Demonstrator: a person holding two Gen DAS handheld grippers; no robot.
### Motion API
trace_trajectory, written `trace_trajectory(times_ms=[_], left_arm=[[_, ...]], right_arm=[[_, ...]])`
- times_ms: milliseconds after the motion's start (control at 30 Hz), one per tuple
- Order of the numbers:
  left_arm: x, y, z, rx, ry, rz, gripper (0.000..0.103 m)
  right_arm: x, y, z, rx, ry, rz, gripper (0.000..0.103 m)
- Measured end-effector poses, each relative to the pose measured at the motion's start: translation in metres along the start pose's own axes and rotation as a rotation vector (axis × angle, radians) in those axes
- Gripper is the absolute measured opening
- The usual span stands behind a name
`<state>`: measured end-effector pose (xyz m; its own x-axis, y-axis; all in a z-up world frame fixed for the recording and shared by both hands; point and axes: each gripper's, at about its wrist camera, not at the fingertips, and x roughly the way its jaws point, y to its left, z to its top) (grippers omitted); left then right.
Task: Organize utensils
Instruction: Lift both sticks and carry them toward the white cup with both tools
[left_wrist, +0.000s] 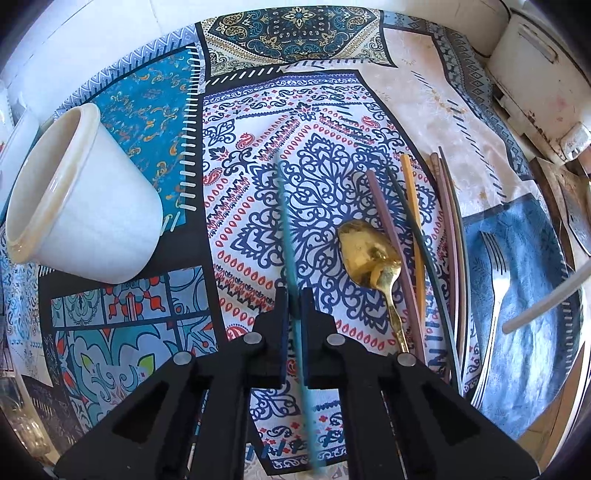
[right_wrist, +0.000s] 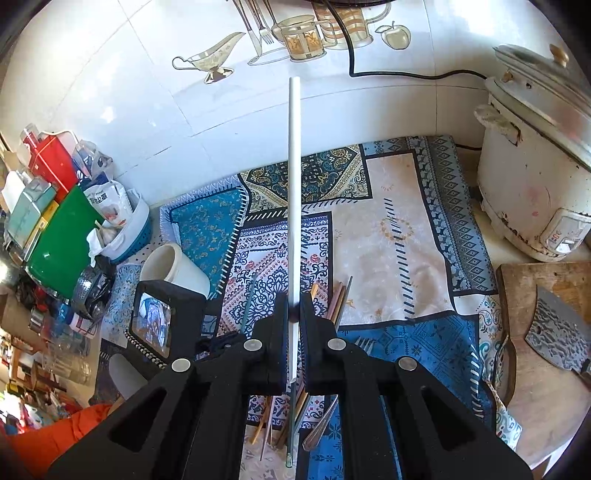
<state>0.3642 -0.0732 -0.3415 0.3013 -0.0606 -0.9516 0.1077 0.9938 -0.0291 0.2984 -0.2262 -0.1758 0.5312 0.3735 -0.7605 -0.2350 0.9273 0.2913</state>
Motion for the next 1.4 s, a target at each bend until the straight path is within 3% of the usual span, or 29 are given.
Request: trace_trajectory(times_ms=[267,767,1100,1400], left_arm=[[-0.032,0.011,-0.013,-0.017,-0.062,-0.032,0.003],[-0.148,0.055,-0.007,-0.121,-0.345,-0.085,0.003],[-0.222,0.097,0.006,-0.182,-0.53,-0.066,0.003],[-0.249,0.137,0.017,-0.219,-0.603,-0.021,0.003]], right_arm=[[0.002,0.011,0.006,-0.029,-0.005,0.009,0.005],[0.001,0.052,0.029,-0.113,-0.047,0.059,0.005],[0.005,0.09,0.05,-0.166,-0.081,0.104,0.005],[0.012,0.129,0.079,-0.204,-0.134,0.148,0.005]])
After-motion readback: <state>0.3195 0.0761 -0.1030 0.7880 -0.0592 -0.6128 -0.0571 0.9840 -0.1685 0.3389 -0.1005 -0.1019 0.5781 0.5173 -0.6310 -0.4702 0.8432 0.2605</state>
